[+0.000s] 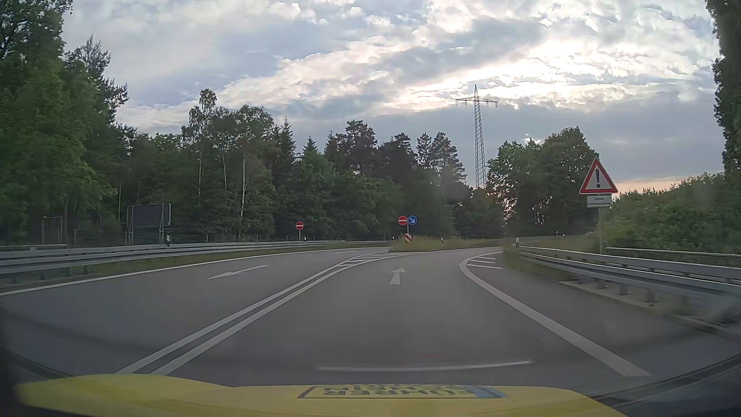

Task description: Follow the waypoints while adhering to traffic rules and regulations

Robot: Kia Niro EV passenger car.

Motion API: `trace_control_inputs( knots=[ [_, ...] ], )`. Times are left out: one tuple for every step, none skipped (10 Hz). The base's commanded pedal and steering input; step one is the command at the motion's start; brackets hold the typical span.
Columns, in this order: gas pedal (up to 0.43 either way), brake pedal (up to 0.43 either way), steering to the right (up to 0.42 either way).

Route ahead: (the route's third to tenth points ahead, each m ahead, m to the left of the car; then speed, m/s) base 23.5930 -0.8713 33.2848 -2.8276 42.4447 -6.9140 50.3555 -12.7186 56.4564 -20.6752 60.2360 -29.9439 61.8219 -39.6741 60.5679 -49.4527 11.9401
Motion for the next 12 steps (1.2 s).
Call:
trace_control_inputs(
  knots=[
    [0.028,0.0,0.012],
    [0.028,0.0,0.014],
    [0.028,0.0,0.016],
    [0.028,0.0,0.02],
    [0.028,0.0,0.022],
    [0.028,0.0,0.023],
    [0.028,0.0,0.024],
    [0.028,0.0,0.025],
    [0.028,0.0,0.029],
    [0.028,0.0,0.034],
    [0.028,0.0,0.038],
    [0.028,0.0,0.043]
  ],
)
